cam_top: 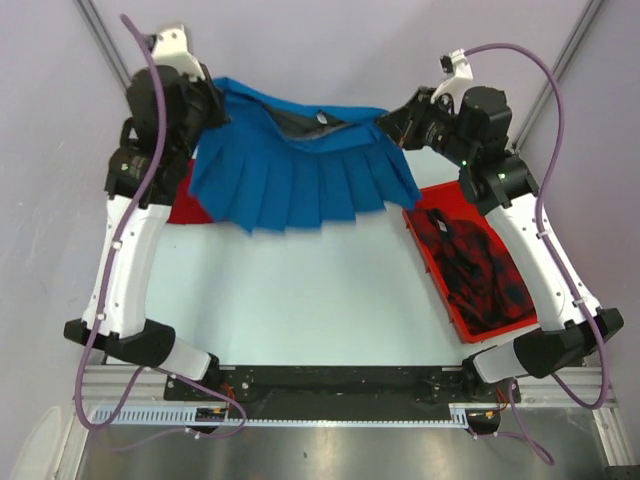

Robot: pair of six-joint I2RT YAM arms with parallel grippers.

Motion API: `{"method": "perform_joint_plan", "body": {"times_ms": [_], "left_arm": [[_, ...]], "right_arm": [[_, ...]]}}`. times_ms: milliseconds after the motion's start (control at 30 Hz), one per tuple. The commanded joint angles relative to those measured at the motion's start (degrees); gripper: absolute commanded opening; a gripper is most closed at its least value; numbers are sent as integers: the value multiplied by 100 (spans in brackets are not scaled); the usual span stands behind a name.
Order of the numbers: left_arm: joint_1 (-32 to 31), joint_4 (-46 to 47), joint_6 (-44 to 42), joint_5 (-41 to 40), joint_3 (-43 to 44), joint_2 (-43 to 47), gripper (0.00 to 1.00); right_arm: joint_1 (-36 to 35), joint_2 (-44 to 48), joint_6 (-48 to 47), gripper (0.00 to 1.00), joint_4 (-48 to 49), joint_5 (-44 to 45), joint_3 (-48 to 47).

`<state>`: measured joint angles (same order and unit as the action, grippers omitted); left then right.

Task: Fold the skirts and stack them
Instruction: Flatten out the skirt at the center of the board, then fold the skirt at the center of the board.

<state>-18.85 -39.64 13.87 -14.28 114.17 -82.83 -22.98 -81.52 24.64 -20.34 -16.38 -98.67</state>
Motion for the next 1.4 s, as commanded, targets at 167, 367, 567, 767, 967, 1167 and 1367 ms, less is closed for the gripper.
{"method": "perform_joint_plan", "body": {"times_ms": [167,367,567,767,967,1167,1367], "left_arm": [[39,561,-26,-620,-1602,1741,0],[-39,148,3418,-280,-5884,4043,0],[-1287,-1536,4633,-198,-7663,5750,99],[-1332,-1205,4212,-249,-7419,5323,100],[-1323,-888,3930,-689,-7119,3969,100],[-1175,-424,4028,-902,-7846,3414,100],[-445,562,3667,-40,-8542,2817,91]], "right_arm": [[31,759,4,0,724,-172,1162],[-714,1594,313,0,-382,742,3992],[-1243,2859,691,73,-1568,1347,5350],[-1279,3353,524,100,-1413,1147,5332],[-1920,2511,514,100,-507,1084,5341],[-2009,1359,1007,100,-488,2244,5341],[-1938,568,1200,95,-331,2429,5402]]}}
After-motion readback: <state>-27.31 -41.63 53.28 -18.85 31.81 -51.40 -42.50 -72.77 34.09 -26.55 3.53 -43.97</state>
